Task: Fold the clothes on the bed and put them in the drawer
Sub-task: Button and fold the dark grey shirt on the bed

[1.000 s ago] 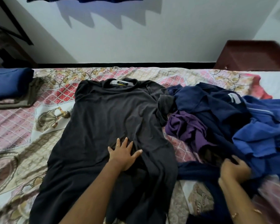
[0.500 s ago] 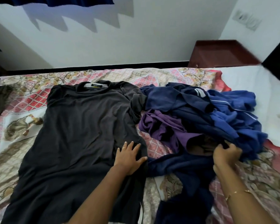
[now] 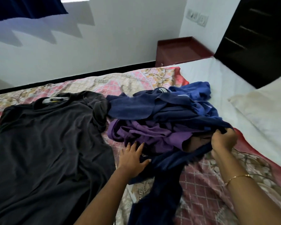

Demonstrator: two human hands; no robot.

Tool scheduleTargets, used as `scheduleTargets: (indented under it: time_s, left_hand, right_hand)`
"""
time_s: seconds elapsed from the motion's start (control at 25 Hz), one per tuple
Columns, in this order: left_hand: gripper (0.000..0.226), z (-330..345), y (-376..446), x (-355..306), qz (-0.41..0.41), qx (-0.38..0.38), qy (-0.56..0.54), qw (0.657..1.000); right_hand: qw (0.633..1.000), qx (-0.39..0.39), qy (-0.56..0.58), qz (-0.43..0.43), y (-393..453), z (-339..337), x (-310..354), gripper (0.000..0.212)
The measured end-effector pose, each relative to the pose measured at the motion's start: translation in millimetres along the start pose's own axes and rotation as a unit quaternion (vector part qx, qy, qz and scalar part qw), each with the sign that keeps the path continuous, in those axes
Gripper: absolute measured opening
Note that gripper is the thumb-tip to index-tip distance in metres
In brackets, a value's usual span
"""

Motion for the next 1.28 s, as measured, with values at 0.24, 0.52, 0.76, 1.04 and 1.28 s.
scheduleTargets:
  time_s: [0.24,0.52,0.76,1.04,1.28]
  left_hand:
    - [0.074,12,13,-84,0.104,0.000,-0.055,0.993]
    - [0.046,-26,-9,-97,0.143,-0.190,-0.128,0.963]
    - [0.024,-54,-31,9,-0.007,-0.291,-0.176,0.940]
    - [0.007,-53,-110,167,-0.126,-0.328,-0.155,0.923]
    - [0.027,-35,-217,304,-0.271,-0.410,-0.055,0.869]
  right_hand:
    - [0.996,-0.074,-0.011,0.041,34,-84,-14,0.028]
    - [0.996,-0.018,-0.080,-0.032,-4,-80,-27,0.016]
    - [0.947,0.183,-0.007,-0.265,-126,19,44,0.019]
    - [0.866,0.429,-0.028,-0.258,-306,142,32,0.020]
    - [0.875,0.353,-0.265,-0.198,-377,169,-13,0.063]
Point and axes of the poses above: each hand's wrist, its own y-axis towards the middle knuckle, its own z-axis out of the palm, x = y × z, the point moved 9 cm from there along y, towards the middle knuckle
